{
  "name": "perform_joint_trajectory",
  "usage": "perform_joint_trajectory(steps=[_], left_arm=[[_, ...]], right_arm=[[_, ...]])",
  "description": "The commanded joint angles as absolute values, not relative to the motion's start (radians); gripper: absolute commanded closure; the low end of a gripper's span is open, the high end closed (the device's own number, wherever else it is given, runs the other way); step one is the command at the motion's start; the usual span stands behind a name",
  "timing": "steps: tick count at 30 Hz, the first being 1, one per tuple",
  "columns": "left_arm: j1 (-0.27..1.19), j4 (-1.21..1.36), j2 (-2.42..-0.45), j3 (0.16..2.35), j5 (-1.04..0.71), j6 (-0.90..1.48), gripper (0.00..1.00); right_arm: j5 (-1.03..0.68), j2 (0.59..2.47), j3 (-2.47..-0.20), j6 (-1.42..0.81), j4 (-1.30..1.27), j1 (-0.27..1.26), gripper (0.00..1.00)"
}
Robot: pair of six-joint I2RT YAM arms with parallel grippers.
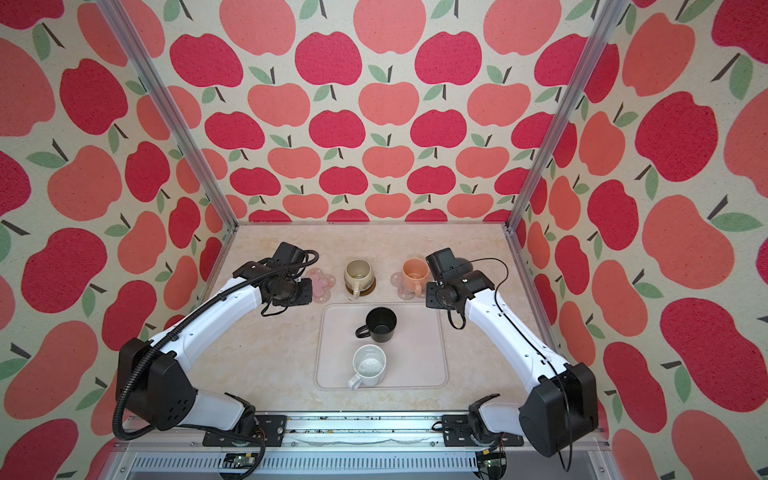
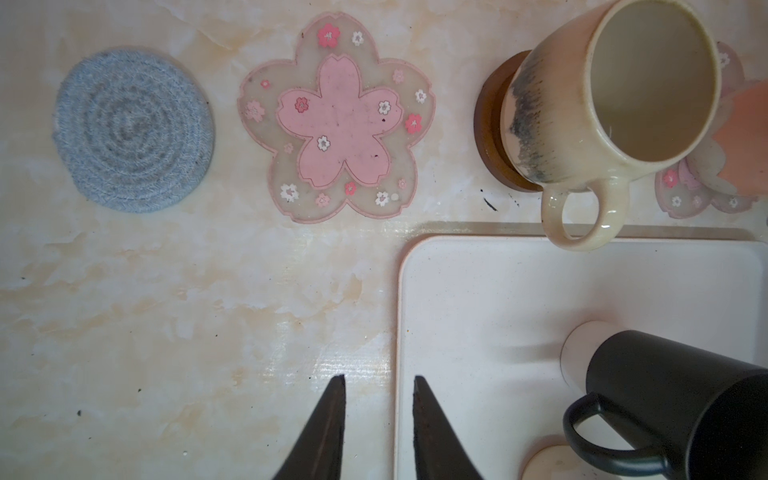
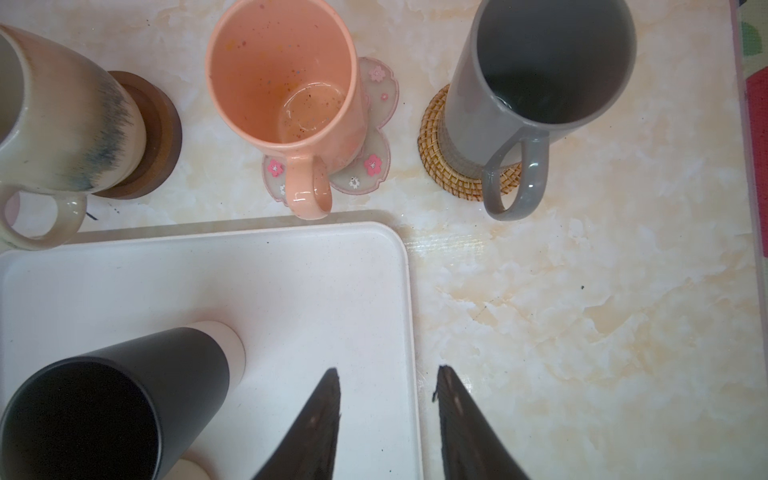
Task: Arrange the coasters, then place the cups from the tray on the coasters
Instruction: 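Raise the right gripper off the salmon-pink mug while moving the left gripper toward the tray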
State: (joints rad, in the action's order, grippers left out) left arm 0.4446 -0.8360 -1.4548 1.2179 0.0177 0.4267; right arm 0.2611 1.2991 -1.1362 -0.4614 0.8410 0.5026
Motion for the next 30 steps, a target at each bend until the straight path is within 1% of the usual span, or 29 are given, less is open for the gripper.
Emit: perform_joint_trajectory(steps=[1, 8, 13, 20, 24, 30], left_arm=[[0.471, -0.891, -1.471, 1.255, 0.026, 0.395, 0.70], [0.529, -0.931, -1.472, 1.251, 0.040, 0.368, 0.70], [0.538, -0.918, -1.457, 1.235, -0.046, 0.345, 0.69], [0.550, -0.905, -1.457, 1.225, -0.056, 0.341, 0.69], [0.577, -0.882, -1.463, 1.224, -0.103, 0.299, 0.69], [0.657, -0.863, -1.464, 1.211, -0.245, 0.197, 0.69]], right_arm=[[0.270, 1.263, -1.122, -0.445, 0.884, 0.503, 0.58], [0.266, 1.233, -1.098, -0.443, 0.877, 0.503, 0.57], [0.251, 1.245, -1.098, -0.447, 0.873, 0.502, 0.57], [0.251, 1.228, -1.064, -0.487, 0.822, 0.505, 0.57], [0.237, 1.233, -1.066, -0.492, 0.813, 0.503, 0.57], [0.231, 1.239, -1.054, -0.501, 0.811, 0.508, 0.56]])
